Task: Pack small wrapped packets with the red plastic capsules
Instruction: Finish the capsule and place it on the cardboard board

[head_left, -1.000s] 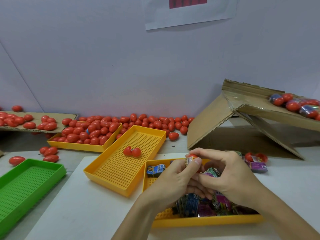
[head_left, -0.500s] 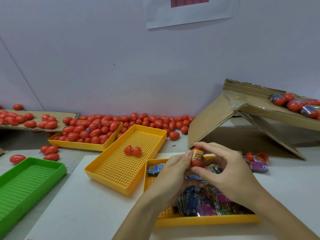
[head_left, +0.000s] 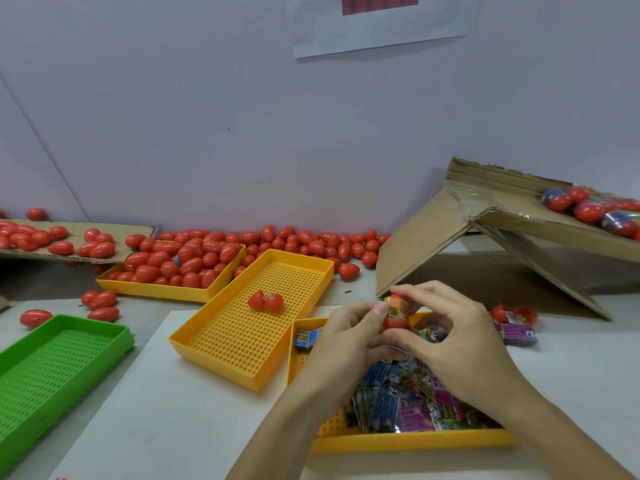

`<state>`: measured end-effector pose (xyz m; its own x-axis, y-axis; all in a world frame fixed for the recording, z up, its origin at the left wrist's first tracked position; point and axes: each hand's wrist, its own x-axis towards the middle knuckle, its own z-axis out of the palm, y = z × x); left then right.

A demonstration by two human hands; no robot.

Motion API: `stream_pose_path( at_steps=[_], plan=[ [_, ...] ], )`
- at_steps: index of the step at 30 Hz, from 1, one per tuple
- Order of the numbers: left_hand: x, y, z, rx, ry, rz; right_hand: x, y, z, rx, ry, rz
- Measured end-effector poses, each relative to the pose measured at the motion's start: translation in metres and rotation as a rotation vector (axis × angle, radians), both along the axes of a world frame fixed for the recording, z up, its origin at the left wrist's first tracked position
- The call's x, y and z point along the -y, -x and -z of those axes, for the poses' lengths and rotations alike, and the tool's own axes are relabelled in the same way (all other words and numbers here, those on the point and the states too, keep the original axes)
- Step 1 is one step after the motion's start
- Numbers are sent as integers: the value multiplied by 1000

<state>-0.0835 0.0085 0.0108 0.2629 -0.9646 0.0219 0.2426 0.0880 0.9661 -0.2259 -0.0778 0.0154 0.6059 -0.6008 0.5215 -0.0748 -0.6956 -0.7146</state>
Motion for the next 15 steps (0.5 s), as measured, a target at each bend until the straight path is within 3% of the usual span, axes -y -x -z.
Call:
stream_pose_path(
  at_steps=[5,15],
  plan=[
    [-4,0,-6,-198,7,118,-5,-2,-3,62,-45,-41],
    [-8,-1,-11,-285,-43,207,-9,-3,-4,65,25,15]
  ],
)
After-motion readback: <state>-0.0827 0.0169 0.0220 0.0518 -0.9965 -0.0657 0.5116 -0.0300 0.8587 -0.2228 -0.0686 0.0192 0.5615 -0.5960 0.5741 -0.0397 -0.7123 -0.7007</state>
